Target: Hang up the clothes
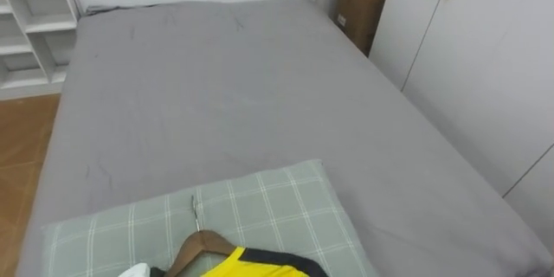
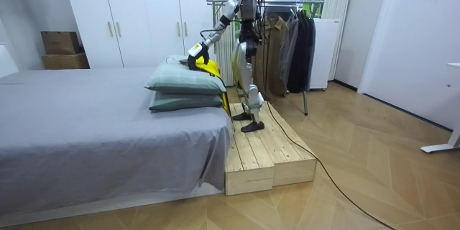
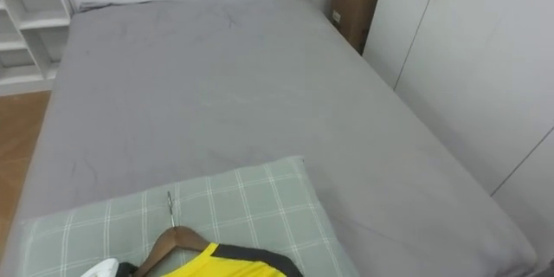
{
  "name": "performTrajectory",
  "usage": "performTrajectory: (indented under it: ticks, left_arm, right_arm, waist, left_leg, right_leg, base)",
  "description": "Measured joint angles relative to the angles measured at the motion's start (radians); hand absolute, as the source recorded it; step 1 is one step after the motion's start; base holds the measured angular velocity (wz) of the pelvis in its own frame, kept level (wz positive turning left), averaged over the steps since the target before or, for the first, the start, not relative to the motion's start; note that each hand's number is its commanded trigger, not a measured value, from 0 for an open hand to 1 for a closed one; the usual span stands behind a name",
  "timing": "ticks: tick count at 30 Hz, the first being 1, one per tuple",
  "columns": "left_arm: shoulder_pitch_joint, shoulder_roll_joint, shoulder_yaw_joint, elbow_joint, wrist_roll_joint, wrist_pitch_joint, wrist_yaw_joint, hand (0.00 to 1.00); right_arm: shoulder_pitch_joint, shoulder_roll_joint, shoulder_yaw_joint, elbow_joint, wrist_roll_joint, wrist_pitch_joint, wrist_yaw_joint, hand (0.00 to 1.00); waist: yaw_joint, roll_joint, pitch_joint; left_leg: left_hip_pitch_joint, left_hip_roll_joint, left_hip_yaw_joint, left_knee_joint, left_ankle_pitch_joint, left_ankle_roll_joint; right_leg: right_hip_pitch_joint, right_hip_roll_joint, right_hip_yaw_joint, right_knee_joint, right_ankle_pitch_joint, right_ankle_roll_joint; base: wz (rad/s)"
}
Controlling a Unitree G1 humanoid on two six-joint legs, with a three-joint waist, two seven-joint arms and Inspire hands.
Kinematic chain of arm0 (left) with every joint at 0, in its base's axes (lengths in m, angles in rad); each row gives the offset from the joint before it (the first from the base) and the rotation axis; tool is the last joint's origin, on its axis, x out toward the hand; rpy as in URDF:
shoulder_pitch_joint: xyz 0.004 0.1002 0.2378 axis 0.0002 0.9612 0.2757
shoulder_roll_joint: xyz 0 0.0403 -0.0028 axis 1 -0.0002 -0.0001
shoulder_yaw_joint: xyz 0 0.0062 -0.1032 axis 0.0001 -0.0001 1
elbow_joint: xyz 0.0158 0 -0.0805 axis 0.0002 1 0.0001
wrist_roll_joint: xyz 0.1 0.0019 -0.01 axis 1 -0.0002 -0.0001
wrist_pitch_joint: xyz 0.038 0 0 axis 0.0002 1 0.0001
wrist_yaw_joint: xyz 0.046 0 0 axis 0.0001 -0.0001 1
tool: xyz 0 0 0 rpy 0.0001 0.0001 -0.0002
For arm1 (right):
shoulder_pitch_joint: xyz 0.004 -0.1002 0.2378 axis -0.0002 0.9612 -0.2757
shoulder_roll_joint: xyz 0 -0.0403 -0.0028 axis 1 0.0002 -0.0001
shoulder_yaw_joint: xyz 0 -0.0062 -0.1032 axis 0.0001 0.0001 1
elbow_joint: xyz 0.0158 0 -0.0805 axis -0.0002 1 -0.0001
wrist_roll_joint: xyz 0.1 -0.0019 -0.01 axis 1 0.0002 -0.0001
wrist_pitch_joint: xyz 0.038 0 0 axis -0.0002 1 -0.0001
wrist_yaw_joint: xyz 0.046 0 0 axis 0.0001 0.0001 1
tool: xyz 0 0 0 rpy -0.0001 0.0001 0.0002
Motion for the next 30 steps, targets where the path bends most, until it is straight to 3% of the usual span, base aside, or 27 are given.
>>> performTrajectory:
  ticks: [12, 15, 22, 27, 30]
  left_arm:
    - [0.007, -0.007, -0.009, 0.000, -0.002, 0.026, -0.023, 1.00]
    - [0.016, -0.014, -0.010, 0.001, -0.019, 0.032, -0.041, 1.00]
    - [0.032, -0.026, -0.011, 0.010, -0.038, 0.042, -0.076, 1.00]
    - [0.033, -0.028, -0.012, 0.034, -0.104, 0.037, -0.077, 1.00]
    - [0.034, -0.033, -0.013, 0.040, -0.117, 0.034, -0.077, 1.00]
  right_arm:
    - [0.001, 0.000, 0.000, -0.003, -0.010, 0.032, 0.000, 0.00]
    - [0.001, 0.001, 0.000, -0.017, -0.022, 0.032, 0.000, 0.00]
    - [0.000, 0.001, 0.000, -0.025, -0.043, 0.033, 0.000, 0.00]
    - [-0.007, 0.001, -0.001, -0.028, -0.041, 0.028, -0.012, 0.00]
    - [-0.008, 0.000, 0.000, -0.025, -0.031, 0.018, -0.029, 0.00]
  waist:
    - [0.002, -0.001, 0.0055]
    - [0.002, -0.007, 0.0095]
    - [0.003, -0.007, 0.0095]
    - [0.005, -0.002, 0.0058]
    - [0.006, 0.008, 0.0095]
  left_leg:
    - [0.002, 0.000, 0.000, -0.003, 0.000, 0.000]
    - [0.002, 0.000, 0.000, -0.001, 0.000, 0.000]
    - [0.002, 0.000, 0.000, -0.001, 0.000, 0.000]
    - [0.007, 0.001, 0.003, 0.001, 0.000, 0.000]
    - [0.017, 0.001, 0.004, -0.002, 0.000, 0.000]
  right_leg:
    - [0.000, 0.000, 0.003, 0.001, 0.000, 0.000]
    - [-0.001, 0.000, 0.003, 0.000, 0.000, 0.000]
    - [0.000, 0.001, 0.005, 0.000, 0.000, 0.000]
    - [0.005, 0.001, 0.000, -0.004, 0.000, 0.000]
    - [0.023, 0.001, -0.003, -0.015, 0.000, 0.000]
  base:
    - [0.00]
    - [0.00]
    - [0.00]
    - [0.00]
    - [0.00]
